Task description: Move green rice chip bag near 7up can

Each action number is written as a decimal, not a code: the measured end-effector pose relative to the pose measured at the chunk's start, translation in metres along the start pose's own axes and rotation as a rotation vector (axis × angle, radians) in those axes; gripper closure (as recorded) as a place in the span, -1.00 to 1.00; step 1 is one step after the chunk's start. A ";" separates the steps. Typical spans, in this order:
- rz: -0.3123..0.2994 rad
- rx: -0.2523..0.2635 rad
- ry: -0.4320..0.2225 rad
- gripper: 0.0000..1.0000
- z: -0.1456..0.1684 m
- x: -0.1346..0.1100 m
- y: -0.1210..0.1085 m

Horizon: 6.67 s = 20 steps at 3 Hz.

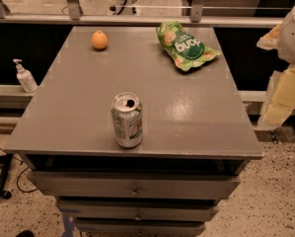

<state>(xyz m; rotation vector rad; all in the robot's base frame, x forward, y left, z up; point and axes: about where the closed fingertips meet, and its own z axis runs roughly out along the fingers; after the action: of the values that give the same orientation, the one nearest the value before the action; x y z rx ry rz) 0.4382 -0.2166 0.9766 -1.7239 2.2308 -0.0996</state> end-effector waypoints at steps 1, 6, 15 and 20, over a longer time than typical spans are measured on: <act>0.001 0.011 -0.009 -1.00 0.001 0.000 -0.002; 0.227 0.149 -0.511 -1.00 0.131 -0.082 -0.199; 0.192 0.174 -0.618 1.00 0.209 -0.171 -0.277; -0.118 -0.107 -0.743 1.00 0.132 -0.180 -0.121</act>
Offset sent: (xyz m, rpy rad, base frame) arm 0.0848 -0.0049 -0.0525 0.1802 -0.0973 -0.0475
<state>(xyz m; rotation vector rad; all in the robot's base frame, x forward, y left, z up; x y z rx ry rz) 0.6293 -0.0589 0.9185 -1.5858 1.6057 0.5514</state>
